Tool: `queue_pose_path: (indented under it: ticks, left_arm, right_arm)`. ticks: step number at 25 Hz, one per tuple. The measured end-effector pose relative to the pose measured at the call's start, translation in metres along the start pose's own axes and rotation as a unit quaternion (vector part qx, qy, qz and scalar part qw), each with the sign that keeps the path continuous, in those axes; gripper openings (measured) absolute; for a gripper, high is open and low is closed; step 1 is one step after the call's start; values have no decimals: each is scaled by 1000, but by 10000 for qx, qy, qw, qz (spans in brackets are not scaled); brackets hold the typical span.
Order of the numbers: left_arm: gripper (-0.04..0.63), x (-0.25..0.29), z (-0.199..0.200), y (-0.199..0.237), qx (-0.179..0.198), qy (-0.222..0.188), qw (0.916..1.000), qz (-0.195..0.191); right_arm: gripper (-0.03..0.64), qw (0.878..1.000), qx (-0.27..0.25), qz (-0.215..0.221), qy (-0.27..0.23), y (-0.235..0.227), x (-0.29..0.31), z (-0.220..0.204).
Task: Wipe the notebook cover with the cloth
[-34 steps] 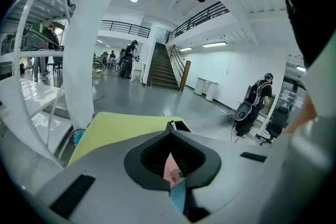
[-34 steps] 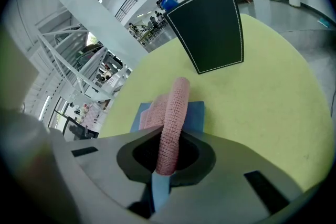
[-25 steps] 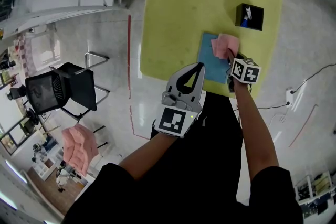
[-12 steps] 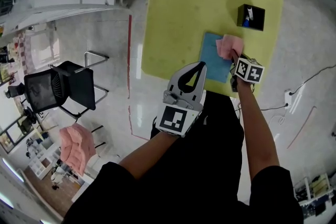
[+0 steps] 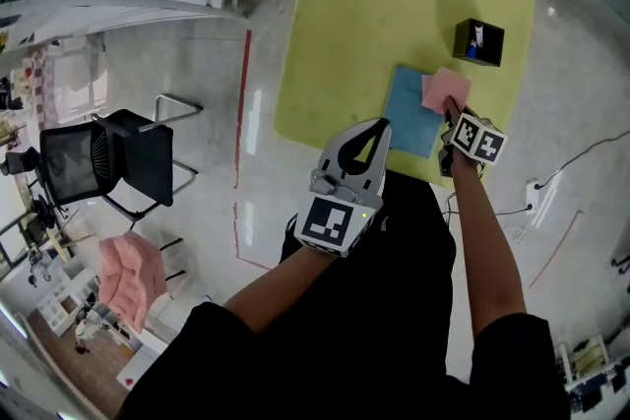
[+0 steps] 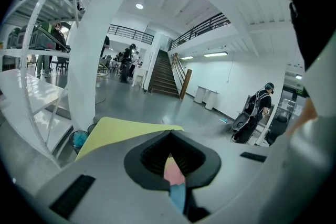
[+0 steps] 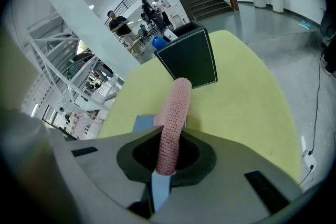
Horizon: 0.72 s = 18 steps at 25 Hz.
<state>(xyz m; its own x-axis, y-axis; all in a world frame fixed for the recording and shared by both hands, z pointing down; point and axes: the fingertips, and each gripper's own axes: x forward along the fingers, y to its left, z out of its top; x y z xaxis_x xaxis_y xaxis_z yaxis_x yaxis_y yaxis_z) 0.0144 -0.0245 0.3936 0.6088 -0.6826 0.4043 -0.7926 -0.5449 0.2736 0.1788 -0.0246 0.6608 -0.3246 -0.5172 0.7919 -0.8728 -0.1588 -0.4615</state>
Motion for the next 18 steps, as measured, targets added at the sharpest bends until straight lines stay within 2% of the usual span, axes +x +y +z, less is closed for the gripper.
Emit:
queue_pose_path:
  ticks: [8,12,15,18]
  left_arm:
    - [6,-34,8,26,93,-85,9999,14]
    - [6,-50,10,39,39,-169,9998,95]
    - [6,-59,13,48,-61,-333,9992,192]
    - [6,-68,9,56,-102,-309,9992,241]
  right_arm:
    - [35,9986,11,408,-347,76,-23,16]
    - [35,9979,-87,586,-254,117,-18,4]
    - [35,9979,-212,592,-164,133,-10,-4]
    - [35,9979,-210,617,-15,144,-1,-17]
